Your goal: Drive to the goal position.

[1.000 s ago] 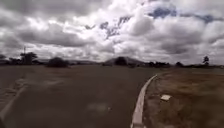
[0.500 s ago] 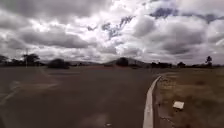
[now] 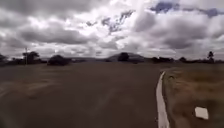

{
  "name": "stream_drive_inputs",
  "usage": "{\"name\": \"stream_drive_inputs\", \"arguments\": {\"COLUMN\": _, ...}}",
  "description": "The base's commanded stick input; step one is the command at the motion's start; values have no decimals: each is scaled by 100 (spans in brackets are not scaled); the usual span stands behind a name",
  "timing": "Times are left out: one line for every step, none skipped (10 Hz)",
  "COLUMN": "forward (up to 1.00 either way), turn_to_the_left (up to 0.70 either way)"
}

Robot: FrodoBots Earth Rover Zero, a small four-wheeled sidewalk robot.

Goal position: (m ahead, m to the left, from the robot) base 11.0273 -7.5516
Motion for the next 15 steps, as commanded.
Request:
{"name": "stream_drive_inputs", "arguments": {"forward": 85, "turn_to_the_left": 0}}
{"name": "stream_drive_inputs", "arguments": {"forward": 85, "turn_to_the_left": 0}}
{"name": "stream_drive_inputs", "arguments": {"forward": 85, "turn_to_the_left": 0}}
{"name": "stream_drive_inputs", "arguments": {"forward": 85, "turn_to_the_left": 0}}
{"name": "stream_drive_inputs", "arguments": {"forward": 85, "turn_to_the_left": -4}}
{"name": "stream_drive_inputs", "arguments": {"forward": 85, "turn_to_the_left": -22}}
{"name": "stream_drive_inputs", "arguments": {"forward": 85, "turn_to_the_left": -33}}
{"name": "stream_drive_inputs", "arguments": {"forward": 85, "turn_to_the_left": -34}}
{"name": "stream_drive_inputs", "arguments": {"forward": 85, "turn_to_the_left": -34}}
{"name": "stream_drive_inputs", "arguments": {"forward": 85, "turn_to_the_left": -34}}
{"name": "stream_drive_inputs", "arguments": {"forward": 85, "turn_to_the_left": -34}}
{"name": "stream_drive_inputs", "arguments": {"forward": 85, "turn_to_the_left": -34}}
{"name": "stream_drive_inputs", "arguments": {"forward": 85, "turn_to_the_left": -34}}
{"name": "stream_drive_inputs", "arguments": {"forward": 85, "turn_to_the_left": -34}}
{"name": "stream_drive_inputs", "arguments": {"forward": 85, "turn_to_the_left": -34}}
